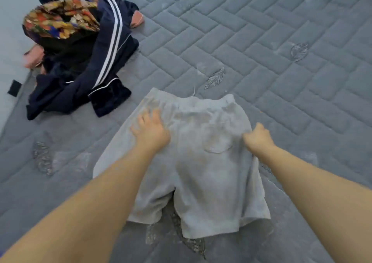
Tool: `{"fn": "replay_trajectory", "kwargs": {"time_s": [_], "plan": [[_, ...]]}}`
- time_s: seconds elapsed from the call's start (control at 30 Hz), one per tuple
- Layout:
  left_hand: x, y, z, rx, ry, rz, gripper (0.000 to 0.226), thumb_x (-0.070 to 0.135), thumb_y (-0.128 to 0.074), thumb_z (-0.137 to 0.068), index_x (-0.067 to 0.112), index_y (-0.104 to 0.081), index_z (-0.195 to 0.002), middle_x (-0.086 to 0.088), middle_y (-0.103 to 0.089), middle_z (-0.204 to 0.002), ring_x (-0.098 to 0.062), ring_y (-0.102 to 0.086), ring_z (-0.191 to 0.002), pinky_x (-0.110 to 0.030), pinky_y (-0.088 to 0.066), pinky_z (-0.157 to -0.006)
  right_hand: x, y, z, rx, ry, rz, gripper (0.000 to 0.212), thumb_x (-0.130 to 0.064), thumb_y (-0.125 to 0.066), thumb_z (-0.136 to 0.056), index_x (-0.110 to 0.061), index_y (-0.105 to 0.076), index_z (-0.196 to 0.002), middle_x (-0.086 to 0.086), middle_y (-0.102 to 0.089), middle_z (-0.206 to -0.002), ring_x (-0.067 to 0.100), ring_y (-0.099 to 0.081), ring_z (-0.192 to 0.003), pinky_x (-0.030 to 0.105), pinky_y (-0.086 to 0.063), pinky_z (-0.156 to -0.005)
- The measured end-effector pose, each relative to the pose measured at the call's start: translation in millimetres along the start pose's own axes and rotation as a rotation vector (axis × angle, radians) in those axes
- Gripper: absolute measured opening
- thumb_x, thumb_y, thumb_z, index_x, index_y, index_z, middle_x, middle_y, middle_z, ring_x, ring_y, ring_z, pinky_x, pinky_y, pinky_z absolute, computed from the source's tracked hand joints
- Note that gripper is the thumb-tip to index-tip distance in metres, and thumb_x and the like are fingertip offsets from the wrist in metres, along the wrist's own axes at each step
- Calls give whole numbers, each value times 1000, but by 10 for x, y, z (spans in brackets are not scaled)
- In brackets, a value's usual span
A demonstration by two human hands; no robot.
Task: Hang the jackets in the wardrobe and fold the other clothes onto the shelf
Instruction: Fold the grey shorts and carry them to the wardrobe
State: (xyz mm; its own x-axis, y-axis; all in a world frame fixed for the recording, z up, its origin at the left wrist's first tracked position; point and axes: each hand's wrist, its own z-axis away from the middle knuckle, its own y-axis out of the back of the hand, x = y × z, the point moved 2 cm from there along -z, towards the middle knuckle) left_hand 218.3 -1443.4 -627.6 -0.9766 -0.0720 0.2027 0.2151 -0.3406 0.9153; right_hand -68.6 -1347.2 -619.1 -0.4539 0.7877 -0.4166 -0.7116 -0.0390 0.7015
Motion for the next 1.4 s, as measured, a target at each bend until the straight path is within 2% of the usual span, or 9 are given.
{"fn": "replay_trajectory", "kwargs": {"time_s": [0.17, 0.37, 0.6, 0.77, 0.87, 1.0, 1.07, 1.23, 1.4], "plan": [[-1, -1424, 559, -426, -170, -181, 74, 71, -23, -90, 47, 14, -150, 11, 31, -158, -22, 29, -145, -72, 13, -106, 1149, -568, -42, 8, -125, 195, 63, -43, -61, -91, -7, -38, -137, 22, -37, -143, 41, -38, -131, 48, -36, -104], [514, -1251, 443, -172, -321, -226, 64, 49, -39, -94, 34, -14, -151, 1, 1, -162, -23, 5, -148, -69, 0, -113, 1751, -612, 114, -132, -76, 101, 28, -25, -48, -100, -15, -42, -75, 21, -63, -106, 37, -58, -105, 36, -32, -71], [1880, -1656, 266, -406, -547, -154, 70, 73, -27, -89, 54, 5, -149, 14, 30, -158, -19, 37, -142, -75, 14, -103, 2174, -261, 243, -173, 27, 192, 29, -45, -52, -96, -17, -47, -91, 5, -61, -84, 29, -58, -85, 35, -36, -66], [1964, -2074, 414, -236, -456, -302, 82, 84, -15, -81, 50, 23, -146, 6, 48, -148, -30, 50, -131, -79, 23, -92, 2310, -322, 389, -386, 61, 343, 31, -45, -62, -81, -23, -41, -75, 0, -61, -88, 25, -60, -89, 32, -35, -62], [1927, -2149, 614, -192, -505, -276, 84, 85, -9, -80, 47, 21, -148, 5, 42, -152, -32, 46, -135, -72, 32, -92, 2306, -393, 499, -366, -59, 238, 44, -56, -65, -77, -20, -42, -86, 2, -61, -98, 22, -56, -82, 33, -36, -58], [1487, -2206, 1141, -209, -743, -334, 84, 80, -9, -86, 36, 12, -154, 6, 22, -163, -25, 30, -146, -70, 19, -106, 2347, -338, 530, -362, -140, 364, 9, -17, -55, -88, -13, -54, -96, 12, -61, -116, 32, -60, -105, 32, -44, -75], [1193, -2252, 1501, -263, -778, -351, 86, 83, -9, -86, 35, 11, -155, 6, 22, -163, -24, 26, -147, -68, 19, -108, 2399, -228, 473, -307, -181, 444, 22, -8, -46, -89, -10, -59, -107, 13, -62, -120, 32, -60, -110, 34, -45, -80], [768, -2176, 1888, -355, -847, -341, 94, 83, -26, -84, 33, 7, -156, 3, 17, -164, -25, 21, -149, -64, 19, -111, 2182, -327, 591, -165, 278, 504, 32, -19, -49, -84, -14, -42, -115, 9, -45, -120, 31, -49, -111, 39, -44, -85], [578, -1877, 1924, -289, -906, -340, 64, 53, -64, -64, 17, -49, -115, -8, -48, -120, -33, -48, -112, -61, -35, -100, 2165, -548, 696, -225, 471, 905, 41, -19, -53, -88, -18, -39, -127, 6, -41, -130, 28, -47, -117, 38, -40, -91]]}}
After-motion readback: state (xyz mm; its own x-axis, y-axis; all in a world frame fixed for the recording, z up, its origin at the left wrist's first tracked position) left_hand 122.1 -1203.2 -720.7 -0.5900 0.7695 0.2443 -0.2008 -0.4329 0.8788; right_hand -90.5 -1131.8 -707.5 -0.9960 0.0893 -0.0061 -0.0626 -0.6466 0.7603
